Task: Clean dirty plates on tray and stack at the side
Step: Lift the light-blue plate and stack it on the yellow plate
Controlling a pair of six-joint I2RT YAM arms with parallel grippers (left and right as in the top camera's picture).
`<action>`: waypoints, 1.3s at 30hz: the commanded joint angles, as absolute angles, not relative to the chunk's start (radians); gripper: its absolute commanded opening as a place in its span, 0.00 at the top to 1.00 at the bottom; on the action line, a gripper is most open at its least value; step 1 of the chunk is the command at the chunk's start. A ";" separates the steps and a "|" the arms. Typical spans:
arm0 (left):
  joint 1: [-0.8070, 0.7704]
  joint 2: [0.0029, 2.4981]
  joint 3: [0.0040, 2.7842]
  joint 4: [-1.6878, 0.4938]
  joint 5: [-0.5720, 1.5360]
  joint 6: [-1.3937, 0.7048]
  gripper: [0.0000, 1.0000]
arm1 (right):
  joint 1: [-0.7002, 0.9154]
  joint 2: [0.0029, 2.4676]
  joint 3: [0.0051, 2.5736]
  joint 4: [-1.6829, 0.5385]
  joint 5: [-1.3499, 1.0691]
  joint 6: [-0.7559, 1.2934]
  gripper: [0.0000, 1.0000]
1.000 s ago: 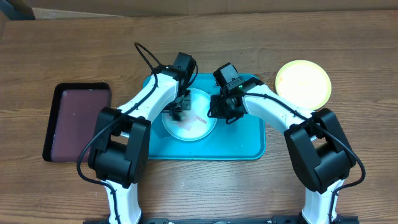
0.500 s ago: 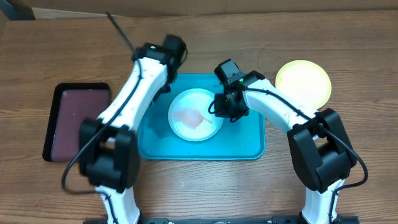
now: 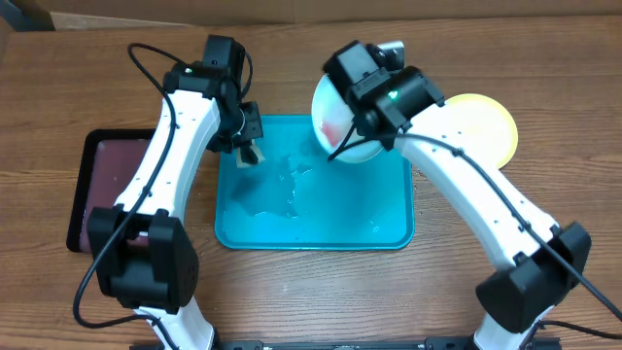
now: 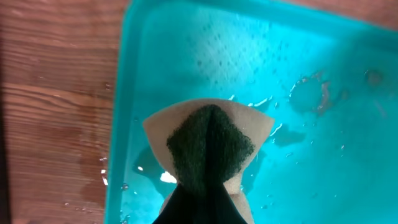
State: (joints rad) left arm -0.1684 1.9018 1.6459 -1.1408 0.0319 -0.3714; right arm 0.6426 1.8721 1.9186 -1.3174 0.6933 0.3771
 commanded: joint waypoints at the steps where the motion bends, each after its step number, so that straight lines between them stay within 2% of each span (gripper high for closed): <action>1: -0.167 1.934 1.631 -1.135 0.079 -0.336 0.96 | 0.731 1.855 1.955 -1.328 1.026 0.291 0.96; 7: -0.160 1.968 1.631 -1.129 0.079 -0.336 0.95 | 0.876 1.855 1.955 -1.338 1.286 0.255 0.96; 14: -0.157 1.975 1.631 -1.129 0.079 -0.336 0.95 | 0.924 1.855 1.955 -1.338 1.413 0.207 0.96; 26: -0.157 1.975 1.631 -1.129 0.080 -0.320 0.95 | 0.924 1.855 1.955 -1.338 1.408 0.183 0.96; 30: -0.157 1.975 1.631 -1.129 0.080 -0.317 0.96 | 0.908 1.855 1.954 -1.340 1.349 0.254 0.96; 32: -0.157 1.975 1.631 -1.129 0.079 -0.316 0.96 | 0.870 1.855 1.954 -1.353 1.248 0.371 0.96; 34: -0.157 1.975 1.631 -1.135 0.079 -0.312 0.96 | 0.790 1.855 1.954 -1.351 1.017 0.437 0.96; 39: -0.157 1.975 1.631 -1.145 0.080 -0.310 0.95 | 0.460 1.855 1.948 -1.330 0.412 0.467 0.96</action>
